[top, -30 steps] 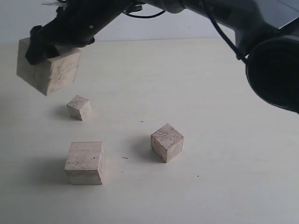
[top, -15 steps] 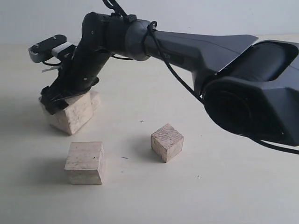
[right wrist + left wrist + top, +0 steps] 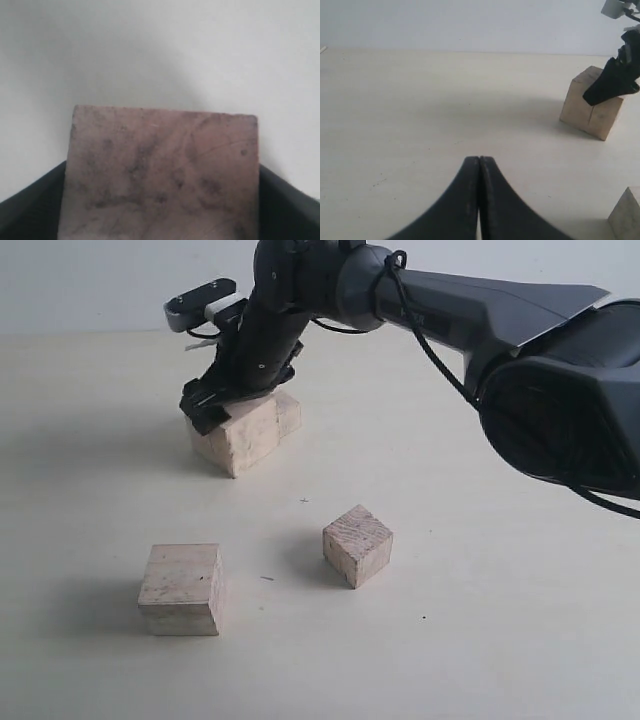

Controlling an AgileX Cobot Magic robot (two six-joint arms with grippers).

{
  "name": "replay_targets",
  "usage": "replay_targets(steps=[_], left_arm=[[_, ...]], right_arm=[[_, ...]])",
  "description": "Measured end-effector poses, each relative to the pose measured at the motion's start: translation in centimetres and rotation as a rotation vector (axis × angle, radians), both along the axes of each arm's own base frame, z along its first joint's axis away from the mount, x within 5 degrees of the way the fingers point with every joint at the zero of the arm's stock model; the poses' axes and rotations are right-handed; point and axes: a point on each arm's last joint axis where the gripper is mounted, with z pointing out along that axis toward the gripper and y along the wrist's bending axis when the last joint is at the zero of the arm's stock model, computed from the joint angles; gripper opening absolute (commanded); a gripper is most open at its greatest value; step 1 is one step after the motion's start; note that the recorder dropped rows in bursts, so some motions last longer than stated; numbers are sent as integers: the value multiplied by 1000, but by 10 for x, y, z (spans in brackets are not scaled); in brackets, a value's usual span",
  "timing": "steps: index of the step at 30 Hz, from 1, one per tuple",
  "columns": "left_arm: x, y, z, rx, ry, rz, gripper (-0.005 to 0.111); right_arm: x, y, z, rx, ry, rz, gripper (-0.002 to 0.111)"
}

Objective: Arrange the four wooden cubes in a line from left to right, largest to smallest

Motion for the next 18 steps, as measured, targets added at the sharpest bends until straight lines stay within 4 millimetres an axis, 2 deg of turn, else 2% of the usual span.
replay_targets(steps=[5, 7, 12, 18], left_arm=[[0, 0, 0, 0, 0, 0, 0], [0, 0, 0, 0, 0, 0, 0], [0, 0, 0, 0, 0, 0, 0], [0, 0, 0, 0, 0, 0, 0]], right_arm=[[-28, 12, 6, 129, 67, 457, 0], [-37, 16, 8, 159, 62, 561, 0], [-38, 15, 5, 110, -7, 660, 0], [-33, 11, 3, 62, -49, 679, 0]])
